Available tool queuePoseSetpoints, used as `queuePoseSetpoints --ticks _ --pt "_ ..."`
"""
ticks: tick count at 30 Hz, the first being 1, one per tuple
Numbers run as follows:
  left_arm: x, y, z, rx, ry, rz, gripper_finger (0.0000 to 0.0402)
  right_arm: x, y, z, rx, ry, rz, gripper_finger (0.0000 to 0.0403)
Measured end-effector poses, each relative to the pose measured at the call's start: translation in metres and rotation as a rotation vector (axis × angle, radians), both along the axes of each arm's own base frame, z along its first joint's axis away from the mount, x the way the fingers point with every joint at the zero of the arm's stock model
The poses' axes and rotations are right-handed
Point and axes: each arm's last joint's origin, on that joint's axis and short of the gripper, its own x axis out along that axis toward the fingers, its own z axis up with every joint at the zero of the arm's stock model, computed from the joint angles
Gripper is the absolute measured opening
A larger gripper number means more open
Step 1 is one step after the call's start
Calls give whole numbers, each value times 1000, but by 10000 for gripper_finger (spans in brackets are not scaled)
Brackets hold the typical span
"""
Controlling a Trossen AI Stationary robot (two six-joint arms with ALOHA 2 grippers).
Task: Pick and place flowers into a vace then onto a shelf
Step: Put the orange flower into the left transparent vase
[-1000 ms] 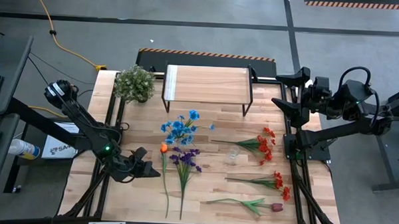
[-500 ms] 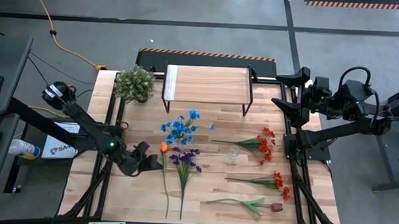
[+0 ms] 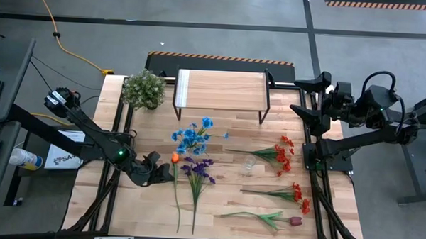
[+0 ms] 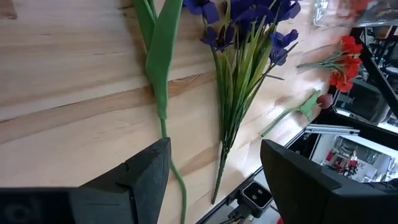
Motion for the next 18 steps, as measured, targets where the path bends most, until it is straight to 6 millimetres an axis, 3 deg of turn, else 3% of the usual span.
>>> queuePoseSetpoints --ticks 6,18 --pt "11 -6 10 60 -27 8 280 0 0 0 -2 1 0 394" --pt "28 -19 3 181 212 11 280 0 0 0 -1 1 0 394"
